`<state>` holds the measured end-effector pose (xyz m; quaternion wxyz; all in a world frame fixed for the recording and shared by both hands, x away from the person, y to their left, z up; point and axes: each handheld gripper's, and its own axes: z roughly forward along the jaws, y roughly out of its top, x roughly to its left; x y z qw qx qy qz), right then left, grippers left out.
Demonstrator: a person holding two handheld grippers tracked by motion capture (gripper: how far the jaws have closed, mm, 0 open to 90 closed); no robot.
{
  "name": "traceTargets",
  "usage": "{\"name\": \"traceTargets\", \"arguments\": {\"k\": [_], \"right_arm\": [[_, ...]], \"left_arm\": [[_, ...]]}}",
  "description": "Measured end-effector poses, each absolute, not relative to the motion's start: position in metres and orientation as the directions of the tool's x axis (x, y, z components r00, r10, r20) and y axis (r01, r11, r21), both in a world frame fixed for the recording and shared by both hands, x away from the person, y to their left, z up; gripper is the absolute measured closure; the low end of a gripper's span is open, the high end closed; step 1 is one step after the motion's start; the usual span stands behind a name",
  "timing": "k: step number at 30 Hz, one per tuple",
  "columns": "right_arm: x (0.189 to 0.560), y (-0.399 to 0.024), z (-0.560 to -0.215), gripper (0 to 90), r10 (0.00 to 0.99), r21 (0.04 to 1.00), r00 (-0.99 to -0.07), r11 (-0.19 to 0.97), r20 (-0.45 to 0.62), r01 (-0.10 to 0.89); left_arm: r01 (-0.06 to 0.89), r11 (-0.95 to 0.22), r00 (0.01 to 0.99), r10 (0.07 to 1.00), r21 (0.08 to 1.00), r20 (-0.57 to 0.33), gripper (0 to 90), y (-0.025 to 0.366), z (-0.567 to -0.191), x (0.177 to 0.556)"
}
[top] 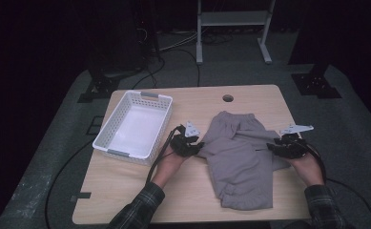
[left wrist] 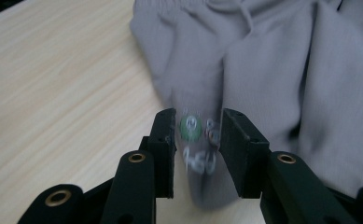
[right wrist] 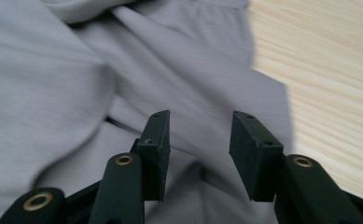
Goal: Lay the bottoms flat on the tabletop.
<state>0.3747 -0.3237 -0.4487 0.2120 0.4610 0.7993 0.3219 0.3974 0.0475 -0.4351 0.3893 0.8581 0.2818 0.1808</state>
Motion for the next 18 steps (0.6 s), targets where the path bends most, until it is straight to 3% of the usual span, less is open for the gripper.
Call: {"name": "traceTargets", "arguments": {"k": [11, 18], "right_arm": [[0.376, -0.294, -0.451, 50.0, 0.800, 0.733, -0.599, 0.384, 0.040, 0.562], [0.377, -0.261, -0.471, 47.5, 0.707, 0.664, -0.704, 0.495, 0.067, 0.560]], "left_arm": [[0.335, -0.506, 0.791, 0.610, 0.795, 0.055, 59.1, 0.029, -0.432, 0.418], [0.330, -0.508, 0.797, 0.602, 0.795, 0.053, 57.1, 0.018, -0.433, 0.428]]}}
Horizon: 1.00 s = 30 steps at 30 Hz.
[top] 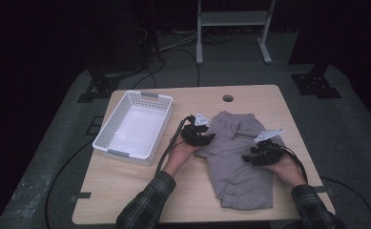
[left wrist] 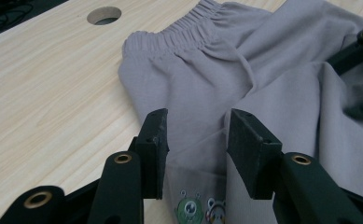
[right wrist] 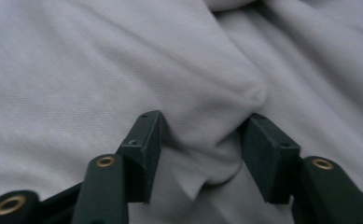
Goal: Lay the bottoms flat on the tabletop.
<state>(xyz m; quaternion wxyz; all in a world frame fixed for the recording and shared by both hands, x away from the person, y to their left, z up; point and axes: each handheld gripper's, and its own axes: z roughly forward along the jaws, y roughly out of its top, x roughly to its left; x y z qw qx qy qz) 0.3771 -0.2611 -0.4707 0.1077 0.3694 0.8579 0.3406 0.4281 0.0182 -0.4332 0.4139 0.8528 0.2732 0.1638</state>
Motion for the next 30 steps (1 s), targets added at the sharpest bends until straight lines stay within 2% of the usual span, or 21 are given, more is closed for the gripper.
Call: {"name": "traceTargets", "arguments": {"k": [7, 12, 25, 30], "right_arm": [[0.367, -0.241, -0.470, 50.3, 0.644, 0.657, -0.763, 0.553, 0.054, 0.513], [0.345, -0.216, -0.469, 50.4, 0.593, 0.646, -0.804, 0.594, 0.051, 0.479], [0.318, -0.192, -0.466, 49.4, 0.531, 0.624, -0.847, 0.651, 0.033, 0.432], [0.325, -0.205, -0.453, 47.5, 0.573, 0.674, -0.820, 0.602, 0.010, 0.429]], "left_arm": [[0.329, -0.506, 0.802, 0.596, 0.797, 0.047, 56.4, 0.018, -0.436, 0.428], [0.327, -0.508, 0.811, 0.584, 0.797, 0.039, 55.1, 0.019, -0.439, 0.424], [0.313, -0.555, 0.854, 0.520, 0.770, 0.028, 52.1, 0.010, -0.456, 0.410], [0.323, -0.561, 0.856, 0.516, 0.762, 0.017, 51.8, 0.014, -0.463, 0.404]]}}
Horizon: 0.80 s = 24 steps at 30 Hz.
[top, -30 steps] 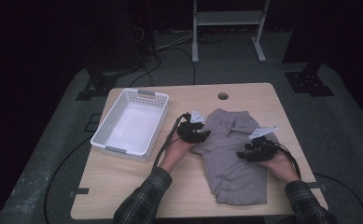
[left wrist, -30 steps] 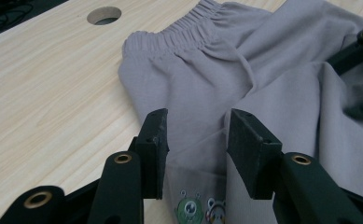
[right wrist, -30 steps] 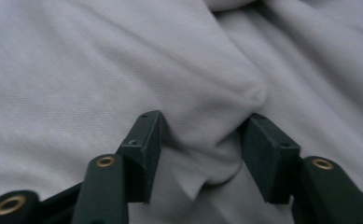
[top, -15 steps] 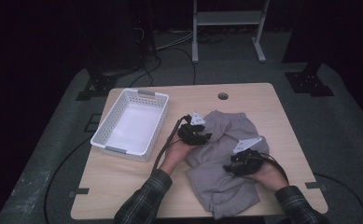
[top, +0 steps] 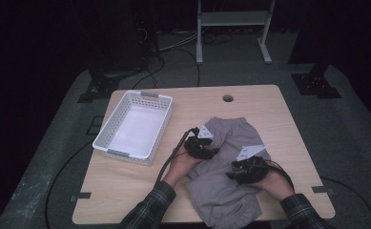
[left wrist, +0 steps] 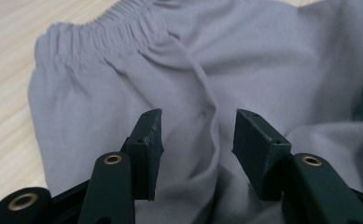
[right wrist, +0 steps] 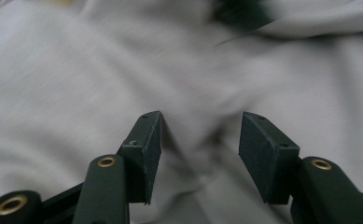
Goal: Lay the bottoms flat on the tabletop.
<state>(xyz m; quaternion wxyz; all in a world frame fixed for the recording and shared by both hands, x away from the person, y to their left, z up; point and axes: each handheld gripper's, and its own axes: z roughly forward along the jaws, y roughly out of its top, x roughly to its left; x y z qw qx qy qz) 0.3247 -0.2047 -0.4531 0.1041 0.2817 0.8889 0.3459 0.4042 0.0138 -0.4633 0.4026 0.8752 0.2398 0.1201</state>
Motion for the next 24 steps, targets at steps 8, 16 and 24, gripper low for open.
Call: {"name": "traceTargets", "arguments": {"k": [8, 16, 24], "right_arm": [[0.376, -0.229, -0.451, 47.0, 0.708, 0.699, -0.702, 0.540, -0.076, 0.469], [0.408, -0.230, -0.469, 59.8, 0.736, 0.663, -0.673, 0.536, -0.065, 0.522], [0.405, -0.229, -0.468, 87.7, 0.718, 0.650, -0.695, 0.547, -0.040, 0.527]], "left_arm": [[0.348, -0.579, 0.839, 0.544, 0.737, 0.032, 68.3, 0.013, -0.470, 0.407], [0.381, -0.582, 0.837, 0.548, 0.718, 0.000, 88.7, 0.012, -0.473, 0.409], [0.386, -0.597, 0.846, 0.533, 0.703, -0.011, 89.1, 0.015, -0.471, 0.406]]}}
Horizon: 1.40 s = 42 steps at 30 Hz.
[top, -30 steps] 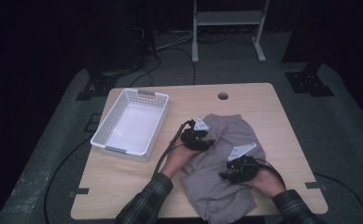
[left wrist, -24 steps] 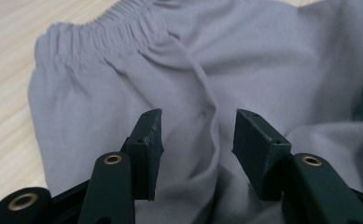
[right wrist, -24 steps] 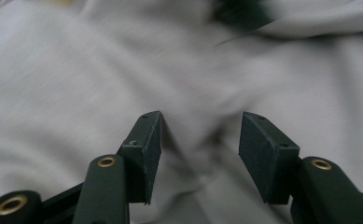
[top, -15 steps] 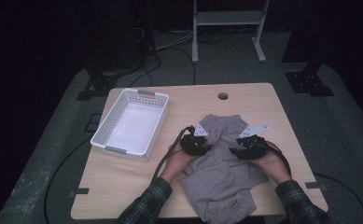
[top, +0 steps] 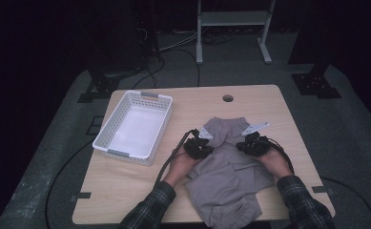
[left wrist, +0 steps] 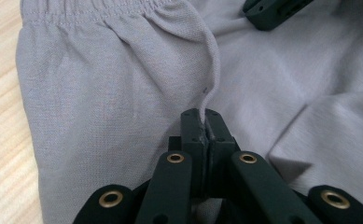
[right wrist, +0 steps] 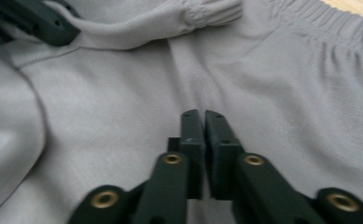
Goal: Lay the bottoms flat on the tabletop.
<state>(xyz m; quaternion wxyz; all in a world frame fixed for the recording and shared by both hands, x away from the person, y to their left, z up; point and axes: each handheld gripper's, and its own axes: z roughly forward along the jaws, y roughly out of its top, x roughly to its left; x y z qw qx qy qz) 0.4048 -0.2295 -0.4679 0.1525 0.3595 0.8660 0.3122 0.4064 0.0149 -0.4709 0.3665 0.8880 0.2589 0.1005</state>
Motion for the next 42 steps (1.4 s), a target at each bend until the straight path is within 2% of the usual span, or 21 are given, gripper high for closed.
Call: {"name": "traceTargets", "arguments": {"k": [9, 14, 21, 23, 29, 32, 35, 38, 42], "right_arm": [[0.381, -0.226, -0.465, 88.4, 0.679, 0.617, -0.733, 0.594, -0.041, 0.516], [0.354, -0.224, -0.463, 88.4, 0.655, 0.601, -0.755, 0.614, -0.027, 0.512], [0.331, -0.221, -0.463, 88.4, 0.637, 0.591, -0.770, 0.636, -0.038, 0.497], [0.331, -0.222, -0.463, 88.4, 0.639, 0.588, -0.769, 0.635, -0.037, 0.500], [0.335, -0.223, -0.462, 88.3, 0.640, 0.578, -0.767, 0.647, -0.056, 0.497], [0.335, -0.229, -0.461, 88.4, 0.646, 0.574, -0.761, 0.646, -0.060, 0.503], [0.335, -0.234, -0.461, 88.4, 0.656, 0.569, -0.751, 0.644, -0.067, 0.512], [0.336, -0.248, -0.460, 88.3, 0.686, 0.562, -0.723, 0.629, -0.077, 0.537], [0.337, -0.256, -0.461, 88.2, 0.705, 0.565, -0.706, 0.613, -0.073, 0.553]], "left_arm": [[0.379, -0.620, 0.863, 0.505, 0.687, -0.021, 89.2, 0.020, -0.469, 0.385], [0.374, -0.630, 0.875, 0.484, 0.680, -0.033, 89.2, 0.026, -0.469, 0.359], [0.370, -0.611, 0.877, 0.478, 0.699, -0.046, 89.3, 0.037, -0.468, 0.342], [0.385, -0.575, 0.864, 0.500, 0.722, -0.063, 89.3, 0.043, -0.464, 0.344], [0.388, -0.532, 0.816, 0.578, 0.752, -0.012, 89.3, 0.061, -0.451, 0.356], [0.409, -0.514, 0.769, 0.639, 0.754, 0.018, 89.2, 0.072, -0.447, 0.363], [0.419, -0.511, 0.748, 0.662, 0.751, 0.033, 89.2, 0.077, -0.446, 0.367], [0.463, -0.497, 0.695, 0.718, 0.734, 0.048, 89.1, 0.084, -0.450, 0.373], [0.489, -0.501, 0.660, 0.748, 0.714, 0.073, 88.9, 0.087, -0.453, 0.376]]}}
